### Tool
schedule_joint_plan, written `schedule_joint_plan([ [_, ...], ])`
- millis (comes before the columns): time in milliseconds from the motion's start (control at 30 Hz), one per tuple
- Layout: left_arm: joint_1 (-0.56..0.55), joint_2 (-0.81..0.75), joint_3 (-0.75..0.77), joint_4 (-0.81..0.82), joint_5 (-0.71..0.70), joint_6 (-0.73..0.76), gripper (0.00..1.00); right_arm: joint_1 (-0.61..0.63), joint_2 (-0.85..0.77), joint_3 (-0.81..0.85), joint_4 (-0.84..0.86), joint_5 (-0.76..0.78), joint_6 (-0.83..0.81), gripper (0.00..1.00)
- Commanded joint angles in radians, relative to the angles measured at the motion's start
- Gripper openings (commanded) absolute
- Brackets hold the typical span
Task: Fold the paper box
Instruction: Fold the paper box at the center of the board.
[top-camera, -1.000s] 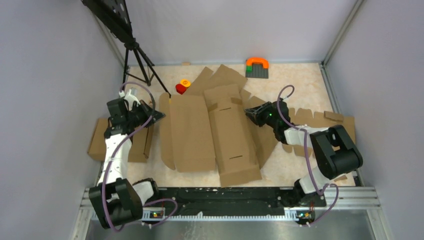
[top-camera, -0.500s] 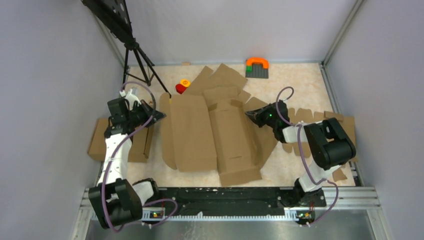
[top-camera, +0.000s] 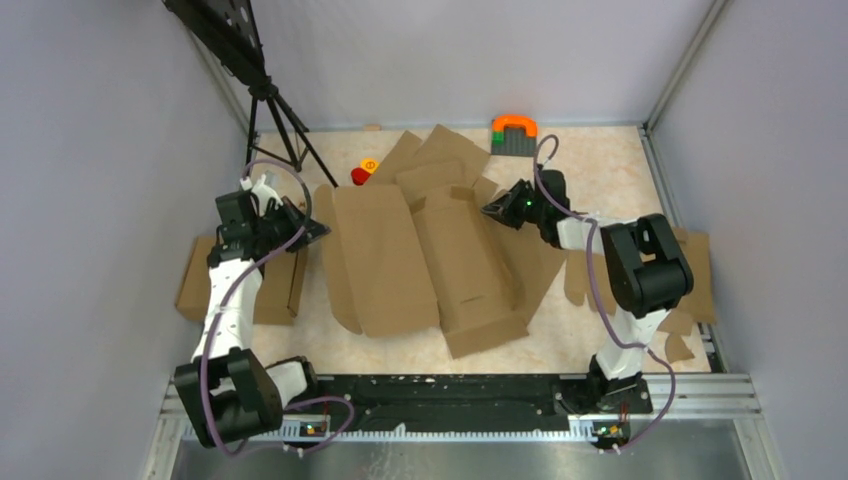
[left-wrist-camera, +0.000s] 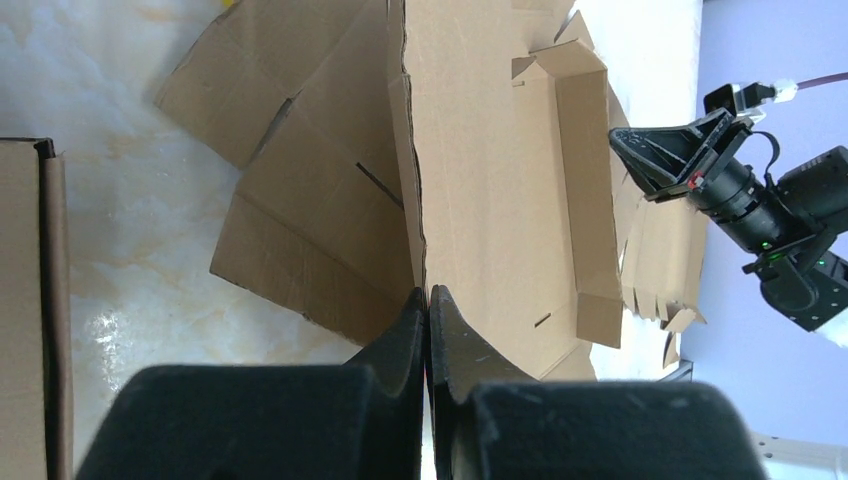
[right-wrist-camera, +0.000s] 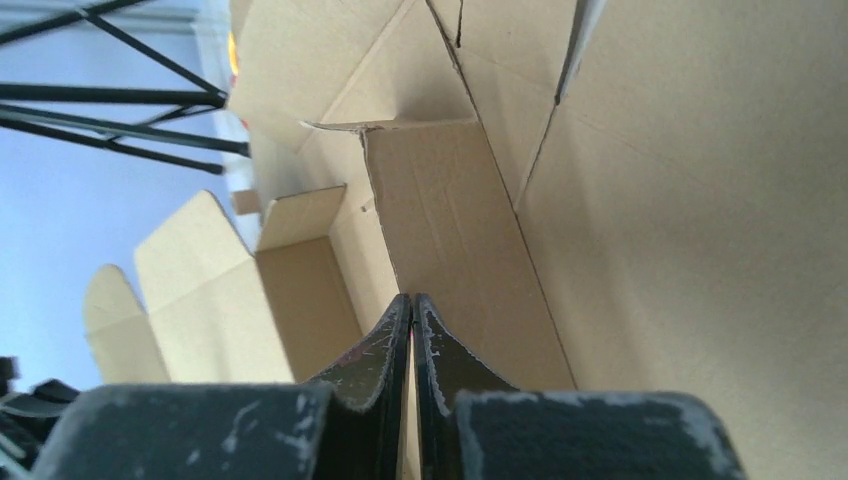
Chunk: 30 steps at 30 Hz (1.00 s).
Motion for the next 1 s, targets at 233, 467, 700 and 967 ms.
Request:
schedule_joint_plan([
  [233, -0.014, 0.040, 0.053, -0.039, 0.016, 0.032, 0.00, -0.041, 0.034, 0.144, -0.359, -0.074, -0.358, 0.09],
  [467, -0.014, 0.038, 0.053, -0.045, 0.016, 0.037, 0.00, -0.092, 0.066, -0.017, 0.053, -0.324, -0.099, 0.10],
  [700, -0.014, 0.040, 0.051, -0.042, 0.020, 0.038, 0.00, -0.099, 0.056, -0.088, 0.272, -0.403, 0.058, 0.30],
  [967, -0.016, 0.050, 0.052, -0.044, 0.031, 0.043, 0.00, -0.094, 0.012, -0.188, 0.404, -0.398, 0.157, 0.35],
])
